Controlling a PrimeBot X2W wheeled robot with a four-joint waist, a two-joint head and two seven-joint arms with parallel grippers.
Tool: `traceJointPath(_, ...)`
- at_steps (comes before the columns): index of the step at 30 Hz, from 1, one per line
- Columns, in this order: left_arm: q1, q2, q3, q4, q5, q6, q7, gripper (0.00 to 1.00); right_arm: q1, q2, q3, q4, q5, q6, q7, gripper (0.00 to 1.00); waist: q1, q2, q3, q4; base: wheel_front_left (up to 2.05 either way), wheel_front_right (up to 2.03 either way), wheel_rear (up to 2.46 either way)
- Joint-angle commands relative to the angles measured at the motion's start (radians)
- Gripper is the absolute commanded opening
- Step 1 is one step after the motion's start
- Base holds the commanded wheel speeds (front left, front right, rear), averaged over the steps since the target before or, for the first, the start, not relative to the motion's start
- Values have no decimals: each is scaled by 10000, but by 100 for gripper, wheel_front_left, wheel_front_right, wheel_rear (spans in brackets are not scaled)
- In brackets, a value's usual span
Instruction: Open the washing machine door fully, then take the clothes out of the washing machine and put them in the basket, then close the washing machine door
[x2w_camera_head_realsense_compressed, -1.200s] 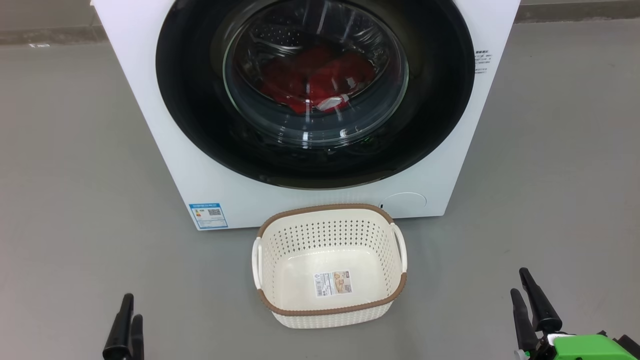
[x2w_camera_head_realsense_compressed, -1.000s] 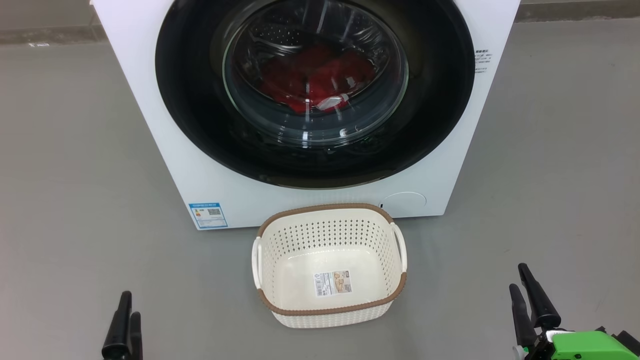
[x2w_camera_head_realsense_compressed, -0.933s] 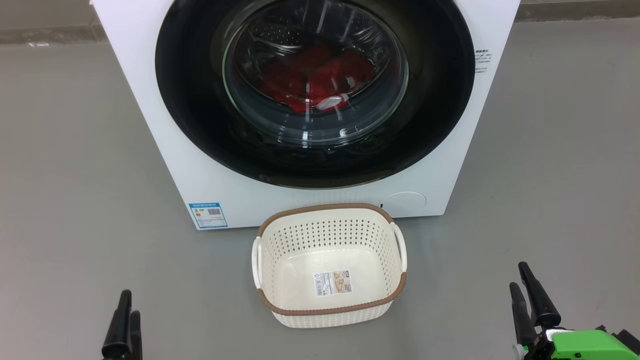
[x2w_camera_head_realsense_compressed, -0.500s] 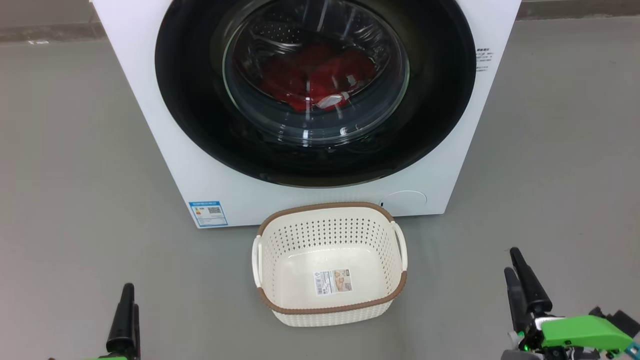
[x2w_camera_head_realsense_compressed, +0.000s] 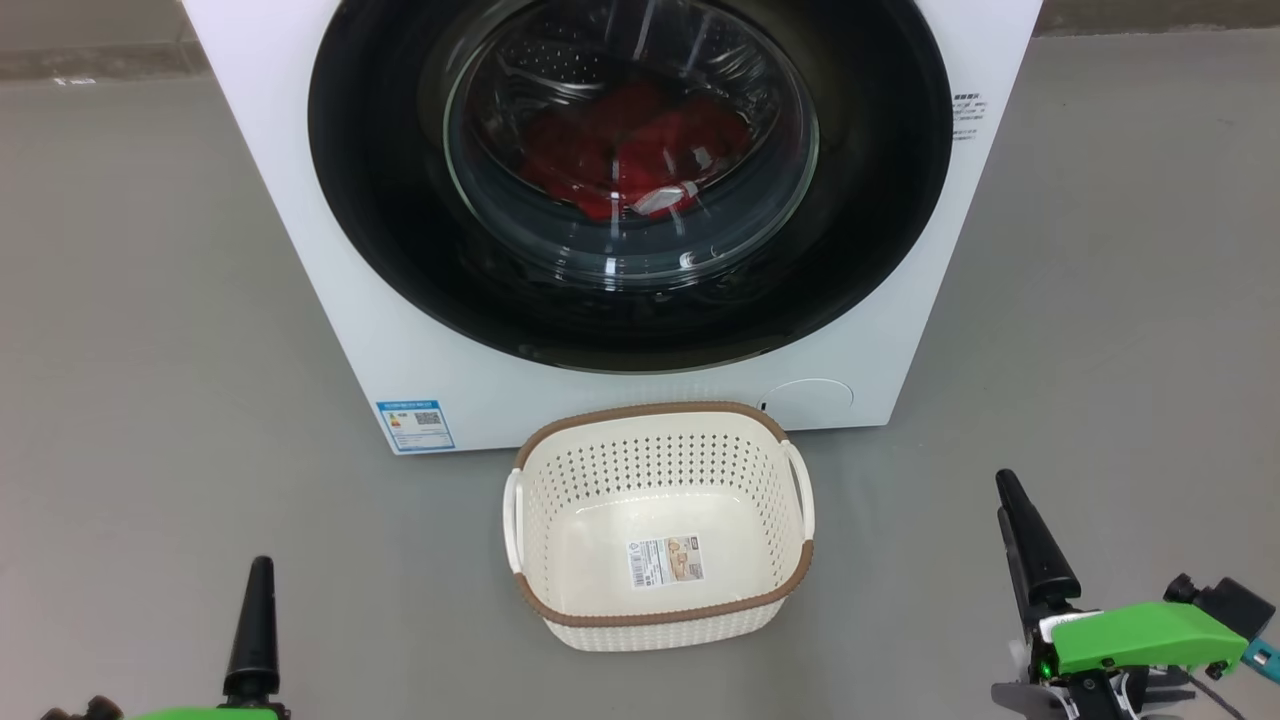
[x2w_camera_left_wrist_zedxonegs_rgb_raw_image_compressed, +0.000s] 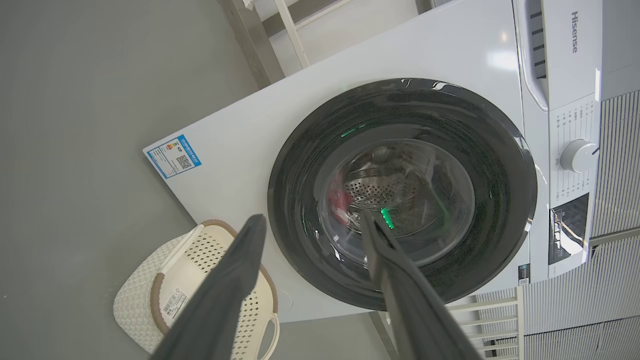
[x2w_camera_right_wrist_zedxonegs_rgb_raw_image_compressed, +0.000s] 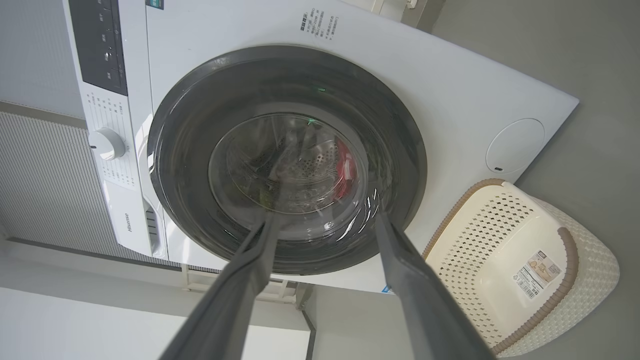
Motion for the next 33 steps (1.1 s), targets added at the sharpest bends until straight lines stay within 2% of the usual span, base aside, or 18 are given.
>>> traceJointPath(1, -423, 233, 71, -319, 362, -48, -116, 100, -556, -138, 188, -269, -295, 6, -147, 100, -1, 0, 7, -1, 0, 0, 0)
traceJointPath(21, -488, 195, 265, -359, 4137, -45, -711, 100, -892, -170, 476, -296, -3892, 8, -733, 100, -1, 0, 49, 23, 0, 0, 0)
traceJointPath(33, -508, 155, 312, -344, 5940, -20, -1036, 100, -1081, -219, 805, -166, -5967, 10, -1054, 100, -1, 0, 51, 29, 0, 0, 0)
